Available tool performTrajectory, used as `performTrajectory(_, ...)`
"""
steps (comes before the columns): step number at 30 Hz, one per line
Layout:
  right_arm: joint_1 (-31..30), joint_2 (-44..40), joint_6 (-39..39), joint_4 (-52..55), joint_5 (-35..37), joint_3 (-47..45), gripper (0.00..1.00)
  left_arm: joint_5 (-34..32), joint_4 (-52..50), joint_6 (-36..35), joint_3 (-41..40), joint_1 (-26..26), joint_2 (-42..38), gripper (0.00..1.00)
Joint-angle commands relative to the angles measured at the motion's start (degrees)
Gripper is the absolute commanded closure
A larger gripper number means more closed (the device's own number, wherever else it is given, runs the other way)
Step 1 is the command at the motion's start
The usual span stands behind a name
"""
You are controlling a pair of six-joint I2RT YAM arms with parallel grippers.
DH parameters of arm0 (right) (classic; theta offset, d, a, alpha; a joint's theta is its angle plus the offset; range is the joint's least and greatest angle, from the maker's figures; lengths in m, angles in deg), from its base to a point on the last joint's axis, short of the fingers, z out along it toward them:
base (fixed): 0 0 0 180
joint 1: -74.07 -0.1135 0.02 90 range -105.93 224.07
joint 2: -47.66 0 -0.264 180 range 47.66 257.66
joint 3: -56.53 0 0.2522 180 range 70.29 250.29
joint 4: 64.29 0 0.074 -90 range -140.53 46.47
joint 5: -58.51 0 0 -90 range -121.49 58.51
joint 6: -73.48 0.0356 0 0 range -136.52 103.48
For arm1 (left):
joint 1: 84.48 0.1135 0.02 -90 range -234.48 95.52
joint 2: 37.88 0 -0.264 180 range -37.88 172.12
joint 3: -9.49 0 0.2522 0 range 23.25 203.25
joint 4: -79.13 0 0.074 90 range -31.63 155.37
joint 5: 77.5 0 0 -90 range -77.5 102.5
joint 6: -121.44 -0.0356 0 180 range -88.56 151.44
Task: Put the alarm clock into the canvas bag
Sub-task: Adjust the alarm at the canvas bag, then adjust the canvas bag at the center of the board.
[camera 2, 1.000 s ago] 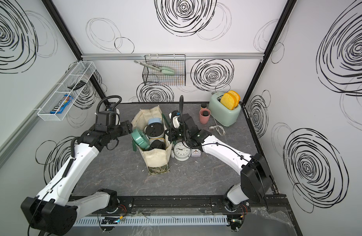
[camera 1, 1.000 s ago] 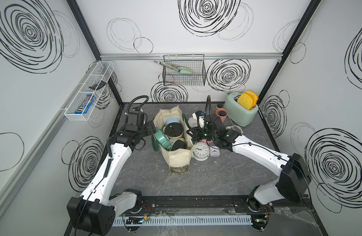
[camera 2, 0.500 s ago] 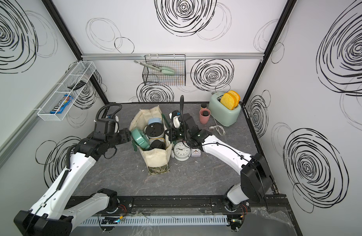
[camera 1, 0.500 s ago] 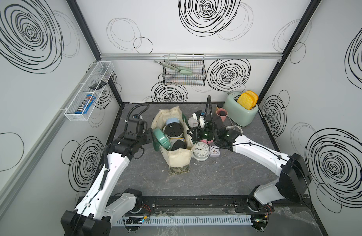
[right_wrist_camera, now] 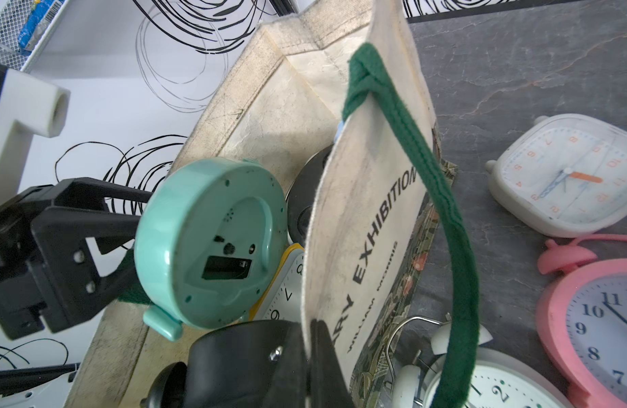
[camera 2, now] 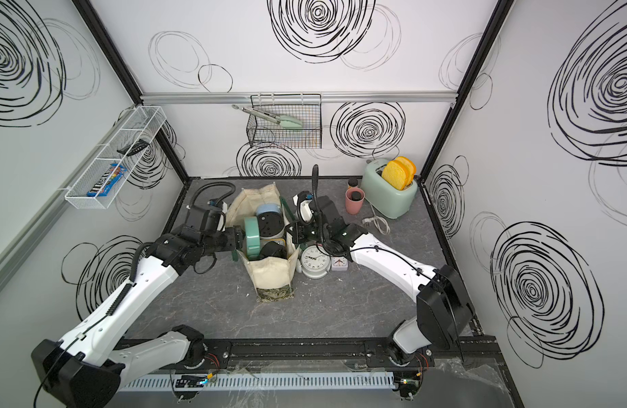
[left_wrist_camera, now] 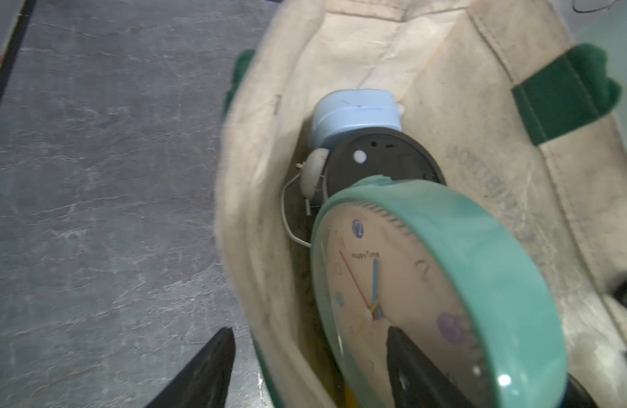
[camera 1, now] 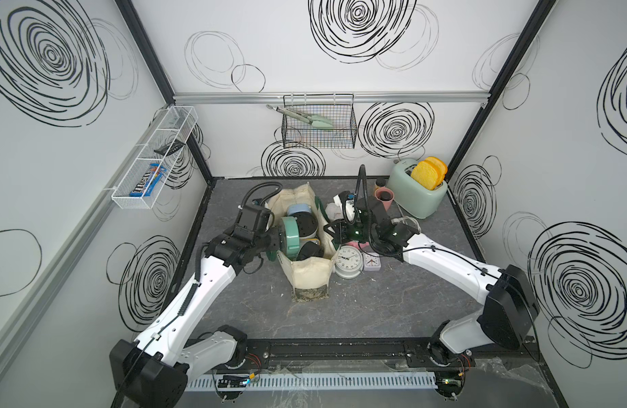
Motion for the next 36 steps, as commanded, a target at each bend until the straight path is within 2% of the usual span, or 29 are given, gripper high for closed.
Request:
performTrajectory(1,0.2,-1.8,0.3,-2.6,-1.3,0.6,1.0,-0.3,2.6,1.9,1.8,0.0,0.4,0.26)
performTrajectory(9,0.5,-1.0,-0.8,-1.8,-1.3,1.4,1.0,0.9,4.7,1.7,0.1,7.7,-0.2,0.26)
performTrajectory(15,0.5,0.3,-1.0,-1.2,-2.5,2.4,0.99,3.2,8.1,3.4,-1.0,10.2,3.3,0.29)
performTrajectory(17,0.3,0.7,-1.1,-1.3,-3.0,2.9,1.0,4.8,9.3,3.5,-1.3,10.5,4.7,0.36)
performTrajectory(19,-0.1,1.1,-1.3,-1.1,-3.6,3.8,1.0,6.9,10.6,3.3,-1.2,10.6,5.7,0.47)
performTrajectory(24,-2.4,3.0,-2.6,-1.0,-5.4,10.0,1.0,12.0,13.2,5.4,1.2,11.9,6.1,0.95)
performTrajectory(25,-3.1,3.3,-2.7,-0.7,-5.5,11.7,1.0,11.2,12.3,5.6,2.6,12.4,5.6,1.0)
performTrajectory(29,-6.6,3.8,-4.0,-1.0,-1.7,16.4,1.0,1.5,9.7,4.6,6.9,15.7,1.0,1.0)
performTrajectory(32,-6.6,4.9,-2.7,-2.5,-0.9,16.8,1.0,5.1,10.1,5.1,7.2,20.6,0.9,1.0)
performTrajectory(36,-6.2,7.7,-1.7,-2.9,-0.5,17.3,1.0,8.4,11.9,6.9,5.8,21.2,2.4,1.0)
